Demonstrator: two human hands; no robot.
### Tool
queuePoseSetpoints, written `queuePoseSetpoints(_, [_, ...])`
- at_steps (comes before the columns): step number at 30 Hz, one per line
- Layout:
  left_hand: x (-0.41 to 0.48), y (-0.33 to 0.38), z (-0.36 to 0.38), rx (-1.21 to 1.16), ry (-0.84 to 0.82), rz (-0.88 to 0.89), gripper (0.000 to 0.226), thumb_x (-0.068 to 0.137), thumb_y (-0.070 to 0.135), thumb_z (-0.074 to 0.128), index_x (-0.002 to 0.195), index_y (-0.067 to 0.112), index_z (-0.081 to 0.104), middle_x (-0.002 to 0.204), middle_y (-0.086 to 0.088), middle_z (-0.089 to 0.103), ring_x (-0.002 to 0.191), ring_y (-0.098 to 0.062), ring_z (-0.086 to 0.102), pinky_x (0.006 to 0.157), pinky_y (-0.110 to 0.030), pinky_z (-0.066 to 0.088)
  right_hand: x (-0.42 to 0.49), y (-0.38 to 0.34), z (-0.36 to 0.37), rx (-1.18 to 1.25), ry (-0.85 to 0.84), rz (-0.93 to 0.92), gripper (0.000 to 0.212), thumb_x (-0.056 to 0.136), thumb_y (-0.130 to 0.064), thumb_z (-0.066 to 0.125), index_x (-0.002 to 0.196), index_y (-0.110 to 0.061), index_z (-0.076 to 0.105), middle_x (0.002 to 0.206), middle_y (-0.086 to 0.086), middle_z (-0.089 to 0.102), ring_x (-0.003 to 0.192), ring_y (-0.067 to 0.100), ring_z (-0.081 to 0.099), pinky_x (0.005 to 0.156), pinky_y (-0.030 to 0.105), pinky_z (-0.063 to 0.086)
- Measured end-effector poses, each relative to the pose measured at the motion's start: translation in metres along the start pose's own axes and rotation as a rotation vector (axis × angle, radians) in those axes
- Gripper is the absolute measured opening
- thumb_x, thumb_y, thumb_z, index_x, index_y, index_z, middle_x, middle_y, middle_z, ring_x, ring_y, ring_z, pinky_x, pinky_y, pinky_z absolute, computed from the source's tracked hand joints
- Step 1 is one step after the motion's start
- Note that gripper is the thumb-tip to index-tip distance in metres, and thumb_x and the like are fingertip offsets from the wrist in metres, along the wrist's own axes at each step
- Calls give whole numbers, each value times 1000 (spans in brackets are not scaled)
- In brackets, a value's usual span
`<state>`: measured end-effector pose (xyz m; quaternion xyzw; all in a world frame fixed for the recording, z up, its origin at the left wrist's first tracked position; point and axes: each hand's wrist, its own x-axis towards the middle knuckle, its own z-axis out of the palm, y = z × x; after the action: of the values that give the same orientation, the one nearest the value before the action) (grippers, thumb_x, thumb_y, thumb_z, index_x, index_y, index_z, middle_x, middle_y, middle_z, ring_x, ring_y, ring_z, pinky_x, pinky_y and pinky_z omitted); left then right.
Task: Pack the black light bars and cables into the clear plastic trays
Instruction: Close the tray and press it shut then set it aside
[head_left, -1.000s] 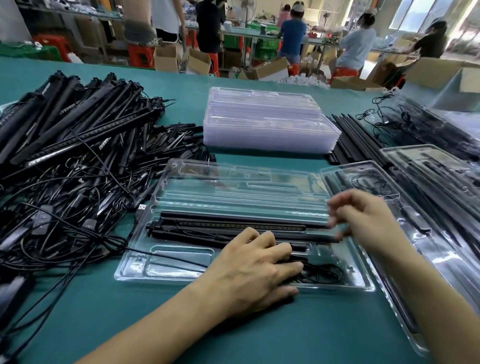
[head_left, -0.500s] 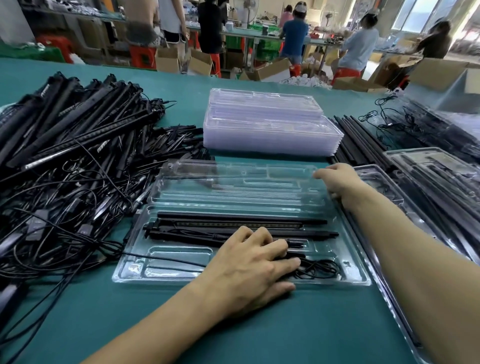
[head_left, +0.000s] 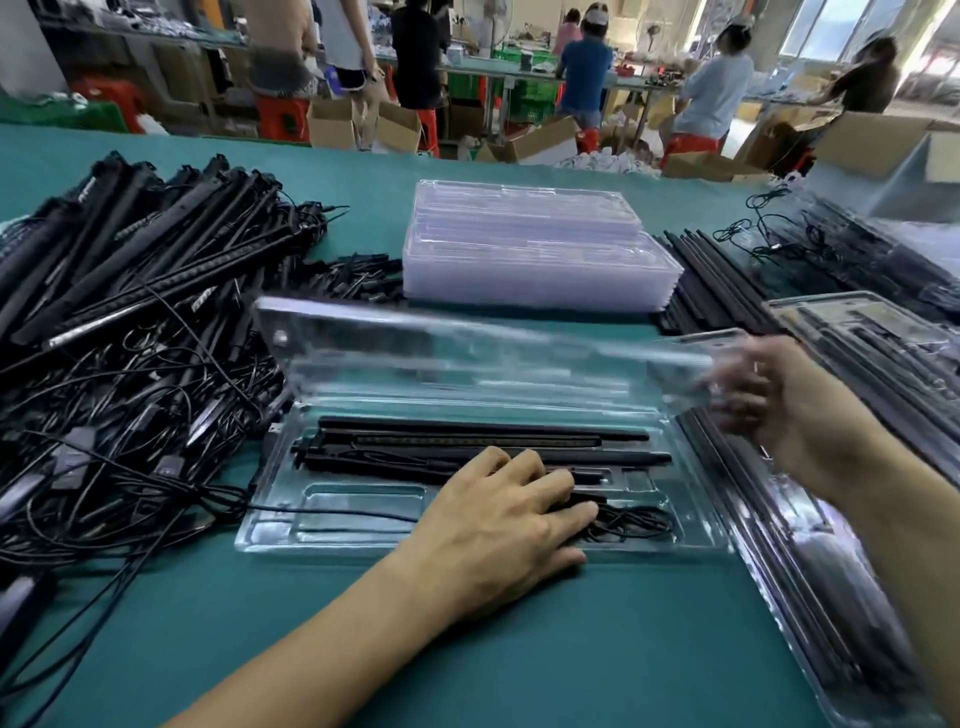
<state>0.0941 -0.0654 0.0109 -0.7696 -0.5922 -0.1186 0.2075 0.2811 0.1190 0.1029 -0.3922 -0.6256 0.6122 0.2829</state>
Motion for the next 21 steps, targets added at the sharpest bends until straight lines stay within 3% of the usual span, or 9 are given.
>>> queuePoseSetpoints(3, [2,1,-2,39,-11,21,46,93,56,37,123,35,66,102,13,64,94,-14,61,79,-27,52,-31,12,-8,-90,-4,87,14,89,-6,56,85,-1,69,98,21,70,84,29,65,77,34,59])
queuePoseSetpoints(5, [3,1,-4,63,-14,46,45,90,58,46,120,33,68,100,13,66,91,-12,65,75,-23,50,-50,22,-8,-266,26,71,26,89,5,56,78,-9,75,89,23,72,77,29,64,67,30,59])
queuePoseSetpoints(7, [5,1,-10,51,-21,50,48,81,61,65,117,29,71,99,13,71,87,-10,69,67,-19,49,-62,35,-4,-541,66,10,28,87,0,62,76,-21,76,75,13,72,65,24,59,56,32,50])
queuePoseSetpoints(10, [4,4,-18,-8,-36,29,44,78,51,75,111,23,72,91,12,73,76,-11,70,51,-22,47,-67,48,7,-805,159,-75,23,85,-12,65,72,-30,71,61,-13,67,51,4,55,50,16,39])
queuePoseSetpoints(13, [-4,7,-20,-52,23,26,33,85,35,73,114,19,70,86,8,73,66,-16,69,38,-28,48,-66,53,14,-915,243,-104,17,88,-28,64,73,-33,66,62,-17,65,62,-1,59,58,22,44])
queuePoseSetpoints(15, [-9,10,-18,-50,156,89,24,90,21,67,113,16,74,89,6,75,70,-14,71,42,-32,54,-64,57,16,-1008,265,-97,16,91,-38,61,76,-33,64,70,-15,66,71,8,61,65,34,49])
queuePoseSetpoints(17, [-13,17,-20,-94,331,208,20,96,13,59,99,14,79,92,3,77,80,-14,73,57,-30,58,-65,62,17,-1099,276,-101,16,94,-42,55,82,-33,61,77,-12,65,75,15,60,68,38,51])
queuePoseSetpoints(19, [-16,24,-26,-118,432,320,18,92,14,65,77,17,75,72,2,68,67,-16,67,55,-27,52,-67,67,21,-1153,284,-124,15,95,-44,50,86,-34,58,82,-11,58,79,20,56,68,39,49])
queuePoseSetpoints(21, [-19,25,-34,-93,436,317,21,89,27,70,70,18,67,64,4,56,57,-16,55,50,-28,44,-69,72,26,-1205,287,-155,16,95,-46,46,93,-34,55,82,-11,45,81,23,54,66,38,44])
